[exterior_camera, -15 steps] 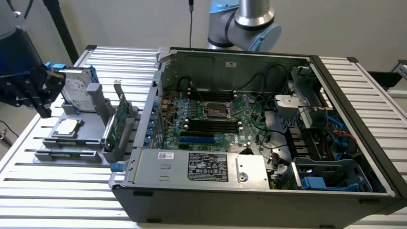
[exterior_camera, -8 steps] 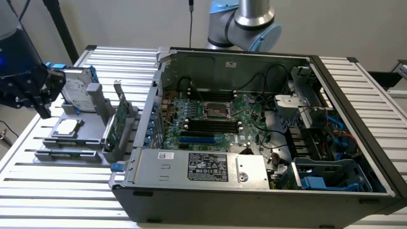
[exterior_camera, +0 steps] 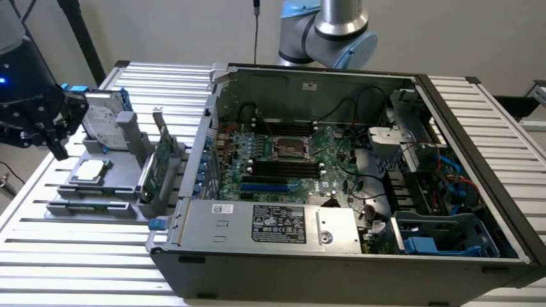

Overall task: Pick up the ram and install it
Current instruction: 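Pick up the ram and move it above insertion slot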

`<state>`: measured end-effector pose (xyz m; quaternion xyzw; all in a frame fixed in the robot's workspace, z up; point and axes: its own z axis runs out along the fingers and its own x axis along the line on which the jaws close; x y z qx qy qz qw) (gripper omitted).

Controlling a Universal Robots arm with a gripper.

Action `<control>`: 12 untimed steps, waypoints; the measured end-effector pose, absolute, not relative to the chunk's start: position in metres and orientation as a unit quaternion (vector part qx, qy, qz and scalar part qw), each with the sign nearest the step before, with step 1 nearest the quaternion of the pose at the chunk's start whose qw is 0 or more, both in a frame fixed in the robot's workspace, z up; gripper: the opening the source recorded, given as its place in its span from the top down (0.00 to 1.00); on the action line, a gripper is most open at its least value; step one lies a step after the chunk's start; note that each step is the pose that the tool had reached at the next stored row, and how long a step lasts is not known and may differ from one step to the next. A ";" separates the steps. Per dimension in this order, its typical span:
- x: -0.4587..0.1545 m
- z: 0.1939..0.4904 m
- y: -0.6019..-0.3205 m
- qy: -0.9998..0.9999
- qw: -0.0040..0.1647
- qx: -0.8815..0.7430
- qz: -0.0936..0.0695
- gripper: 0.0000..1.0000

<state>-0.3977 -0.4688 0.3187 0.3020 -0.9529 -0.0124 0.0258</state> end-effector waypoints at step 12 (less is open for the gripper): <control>-0.398 0.317 -0.469 -0.914 0.027 0.404 -0.010 0.89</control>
